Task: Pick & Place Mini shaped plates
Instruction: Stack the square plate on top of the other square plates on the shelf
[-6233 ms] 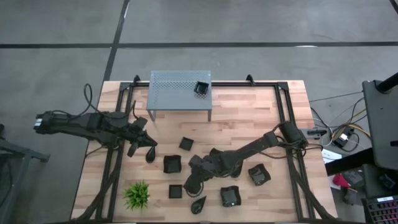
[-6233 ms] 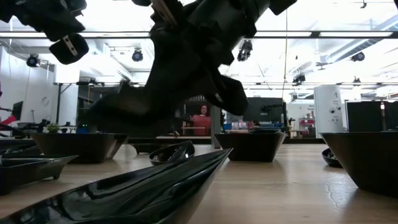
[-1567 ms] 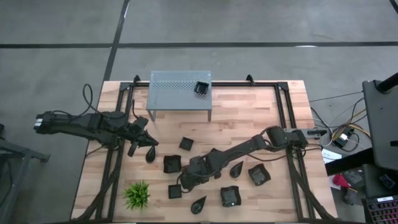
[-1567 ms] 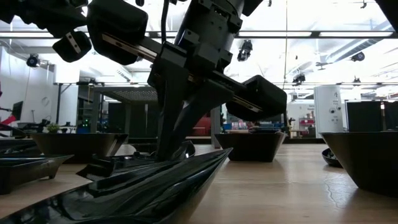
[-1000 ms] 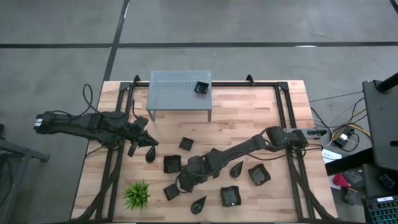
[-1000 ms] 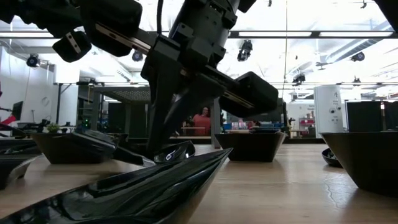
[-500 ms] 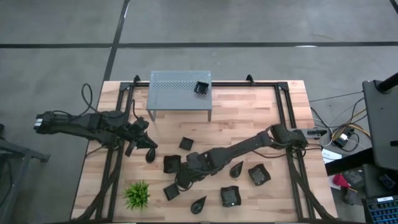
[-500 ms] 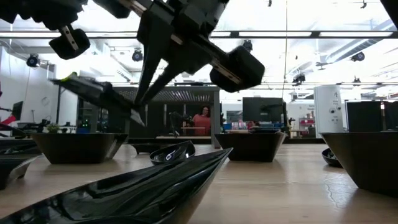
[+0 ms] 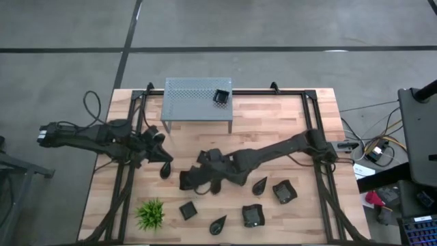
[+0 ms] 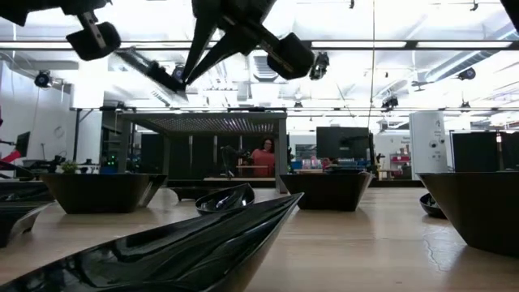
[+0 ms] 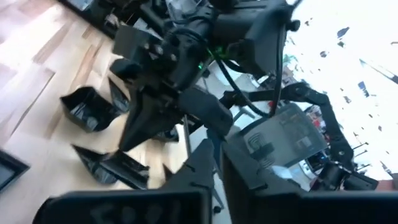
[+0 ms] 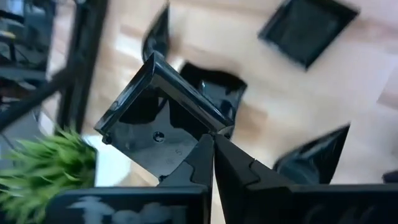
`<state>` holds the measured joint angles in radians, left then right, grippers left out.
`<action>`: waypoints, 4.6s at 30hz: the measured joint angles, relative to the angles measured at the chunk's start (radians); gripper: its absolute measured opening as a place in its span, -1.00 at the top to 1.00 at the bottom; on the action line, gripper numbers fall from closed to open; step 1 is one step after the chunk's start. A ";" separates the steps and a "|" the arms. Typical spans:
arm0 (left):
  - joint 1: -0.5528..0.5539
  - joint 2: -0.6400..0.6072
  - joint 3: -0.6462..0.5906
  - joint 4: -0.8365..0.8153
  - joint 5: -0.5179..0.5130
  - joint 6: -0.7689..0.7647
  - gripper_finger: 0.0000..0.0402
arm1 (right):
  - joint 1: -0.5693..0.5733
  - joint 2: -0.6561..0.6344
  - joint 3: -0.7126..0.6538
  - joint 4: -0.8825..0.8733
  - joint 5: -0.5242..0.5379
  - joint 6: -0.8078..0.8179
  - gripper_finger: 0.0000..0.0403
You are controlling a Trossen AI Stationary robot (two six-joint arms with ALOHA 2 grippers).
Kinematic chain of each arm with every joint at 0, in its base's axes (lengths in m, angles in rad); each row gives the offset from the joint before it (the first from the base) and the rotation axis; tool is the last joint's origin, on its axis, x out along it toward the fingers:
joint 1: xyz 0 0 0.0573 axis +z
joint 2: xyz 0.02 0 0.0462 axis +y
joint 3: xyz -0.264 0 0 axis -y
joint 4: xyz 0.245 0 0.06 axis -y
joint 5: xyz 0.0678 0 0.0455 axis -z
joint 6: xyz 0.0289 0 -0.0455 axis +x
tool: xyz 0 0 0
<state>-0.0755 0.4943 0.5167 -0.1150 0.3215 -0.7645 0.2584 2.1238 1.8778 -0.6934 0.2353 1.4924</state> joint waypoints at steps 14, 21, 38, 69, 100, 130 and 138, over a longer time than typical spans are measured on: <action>0.000 -0.005 0.000 0.065 -0.039 0.044 0.19 | -0.022 -0.113 0.000 -0.001 0.264 -0.044 0.96; 0.000 -0.007 0.000 0.152 -0.050 0.242 0.19 | -0.021 -0.156 0.000 0.100 0.389 -0.127 0.96; 0.000 0.000 0.000 0.267 -0.305 0.419 0.19 | -0.024 -0.175 0.000 0.330 0.534 -0.301 0.96; 0.000 0.108 0.000 0.402 -0.334 0.424 0.55 | -0.028 -0.173 0.000 0.386 0.549 -0.341 0.96; 0.000 0.084 0.000 0.432 -0.233 0.318 1.00 | -0.023 -0.173 0.000 0.352 0.411 -0.413 0.35; 0.000 0.052 0.213 -0.311 -0.208 0.446 1.00 | 0.054 -0.219 0.000 0.027 0.362 -0.236 0.14; 0.000 0.106 0.257 -0.454 -0.209 0.496 1.00 | 0.053 -0.224 0.000 0.015 0.366 -0.227 0.14</action>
<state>-0.0757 0.6006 0.7737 -0.5692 0.1128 -0.2682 0.3119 1.8998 1.8774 -0.6781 0.6014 1.2658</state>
